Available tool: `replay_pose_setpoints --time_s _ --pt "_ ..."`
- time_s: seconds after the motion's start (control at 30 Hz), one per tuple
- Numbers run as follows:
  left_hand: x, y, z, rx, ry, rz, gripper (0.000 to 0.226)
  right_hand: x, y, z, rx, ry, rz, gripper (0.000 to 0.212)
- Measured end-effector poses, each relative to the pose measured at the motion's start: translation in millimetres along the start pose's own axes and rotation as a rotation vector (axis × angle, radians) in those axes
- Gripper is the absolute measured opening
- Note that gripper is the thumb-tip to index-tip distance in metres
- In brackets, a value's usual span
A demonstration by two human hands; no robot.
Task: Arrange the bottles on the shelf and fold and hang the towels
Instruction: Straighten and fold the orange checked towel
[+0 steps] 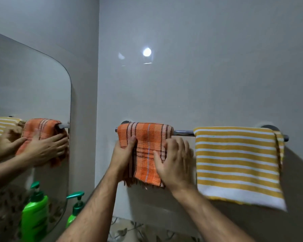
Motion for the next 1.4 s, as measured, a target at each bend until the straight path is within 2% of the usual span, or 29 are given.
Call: replay_pose_setpoints --time_s 0.07,0.1,0.17,0.2,0.23,0.3,0.33,0.37,0.4,0.47,0.57,0.67,0.77,0.87,1.07,1.4 --pt "-3.4 -2.7 -2.7 0.025 -0.063 0.043 0.044 4.2 -7.3 -19.9 -0.153 -0.324 0.133 0.055" --pt "-4.6 -1.9 -2.0 0.021 -0.075 0.038 0.048 5.9 -14.8 -29.4 -0.25 -0.481 0.227 0.071" --pt "-6.7 0.9 1.7 -0.016 -0.065 0.008 0.064 2.6 -31.2 -38.0 -0.412 -0.632 0.427 0.106" --pt "-8.0 2.2 4.0 -0.047 -0.053 -0.008 0.071 -3.0 -37.1 -38.2 -0.458 -0.639 0.506 0.11" --pt "-9.2 4.1 6.3 -0.083 -0.048 -0.017 0.075 -9.5 -41.6 -36.1 -0.496 -0.617 0.575 0.101" --pt "-10.2 5.1 7.1 -0.151 -0.067 -0.002 0.078 -20.3 -52.6 -31.2 -0.633 -0.548 0.708 0.062" --pt "-9.5 5.3 6.6 -0.173 -0.082 0.01 0.08 -22.6 -58.1 -28.7 -0.713 -0.52 0.781 0.051" --pt "-9.0 4.9 6.1 -0.192 -0.093 0.021 0.081 -23.9 -61.0 -29.9 -0.737 -0.498 0.829 0.051" --pt "-8.0 3.8 5.8 -0.215 -0.102 0.029 0.082 -25.4 -60.3 -33.2 -0.7 -0.476 0.84 0.054" --pt "-6.3 -0.1 6.3 -0.311 -0.114 0.024 0.084 -28.5 -56.4 -43.0 -0.589 -0.458 0.742 0.051" --pt "-2.7 2.9 11.7 -0.53 -0.095 -0.044 0.077 -16.0 -51.9 -51.1 -0.541 -0.572 0.576 0.054" --pt "0.9 18.7 22.7 -0.621 -0.026 -0.052 0.057 4.2 -67.2 -44.4 -0.734 -0.629 0.705 0.052" --pt "5.7 27.5 29.8 -0.561 0.021 -0.02 0.056 11.0 -71.4 -42.9 -0.812 -0.637 0.828 0.033" --pt "12.3 21.6 31.5 -0.492 -0.002 0.023 0.055 14.3 -72.3 -47.3 -0.791 -0.651 0.795 0.026" --pt "25.0 22.5 28.6 -0.528 -0.011 -0.046 0.044 19.9 -67.0 -45.3 -0.783 -0.607 0.793 0.033" --pt "53.7 16.2 29.3 -0.543 0.055 -0.13 0.042 47.5 -59.7 -50.2 -0.816 -0.559 0.779 0.046"
Point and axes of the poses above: each hand's wrist, its own x-axis away from the middle knuckle, its own y-axis out of the back of the hand, z = x × y, the point moved 6 cm from there along -x, towards the middle knuckle
